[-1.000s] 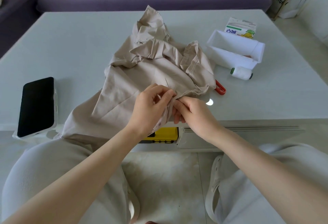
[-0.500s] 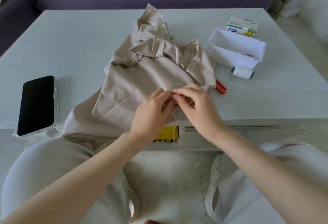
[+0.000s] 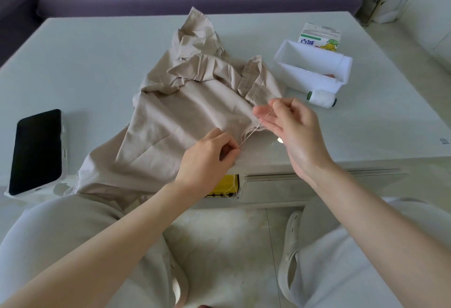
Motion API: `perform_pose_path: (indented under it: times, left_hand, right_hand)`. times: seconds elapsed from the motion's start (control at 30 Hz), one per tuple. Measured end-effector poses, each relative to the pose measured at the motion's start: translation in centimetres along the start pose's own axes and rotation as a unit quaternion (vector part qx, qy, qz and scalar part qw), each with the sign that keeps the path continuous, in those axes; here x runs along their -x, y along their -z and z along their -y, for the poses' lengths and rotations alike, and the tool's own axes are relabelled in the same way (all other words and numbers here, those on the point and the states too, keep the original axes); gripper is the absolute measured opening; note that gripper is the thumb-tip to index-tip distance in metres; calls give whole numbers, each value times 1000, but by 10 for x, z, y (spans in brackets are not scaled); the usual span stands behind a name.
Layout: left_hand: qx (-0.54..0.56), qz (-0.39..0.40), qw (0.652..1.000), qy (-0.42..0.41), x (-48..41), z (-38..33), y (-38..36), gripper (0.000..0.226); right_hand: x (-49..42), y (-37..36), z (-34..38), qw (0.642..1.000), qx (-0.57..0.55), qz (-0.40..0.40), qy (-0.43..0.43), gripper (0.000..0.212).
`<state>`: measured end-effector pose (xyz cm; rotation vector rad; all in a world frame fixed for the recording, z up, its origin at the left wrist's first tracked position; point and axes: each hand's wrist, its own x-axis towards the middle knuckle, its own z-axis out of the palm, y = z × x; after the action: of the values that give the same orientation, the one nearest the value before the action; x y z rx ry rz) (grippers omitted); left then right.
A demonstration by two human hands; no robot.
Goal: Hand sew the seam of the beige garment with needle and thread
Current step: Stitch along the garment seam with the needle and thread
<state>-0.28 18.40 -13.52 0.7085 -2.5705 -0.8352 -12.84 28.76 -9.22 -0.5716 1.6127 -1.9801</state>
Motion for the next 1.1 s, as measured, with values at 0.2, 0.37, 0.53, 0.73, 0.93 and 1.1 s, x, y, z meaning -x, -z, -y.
perform_pose_path:
  times: [0.2,0.37,0.53,0.73,0.93,1.1]
  left_hand:
    - [-7,-2,1000,-15,-2,-1,-3,9]
    - [33,5,999,-28,-3,-5,-1,8]
    - [57,52,991,-109,6,-14,-4,8]
    - [-49,39,966,-251,17,-19,-15,12]
    - [24,-14,981,-193,5,-16,-6,17]
    - [7,-31,990,-139,-7,-6,11,7]
  right_hand:
    - [0,14,4,1000,-10,-19,-10,16]
    - [11,30,-11,955,289,28,62,15]
    - [23,44,-30,920,375,108,34,11]
    - [30,60,-33,908,393,142,26,11]
    - [31,65,-23,930,348,100,69,11]
    - [19,81,-16,932,348,16,98,18]
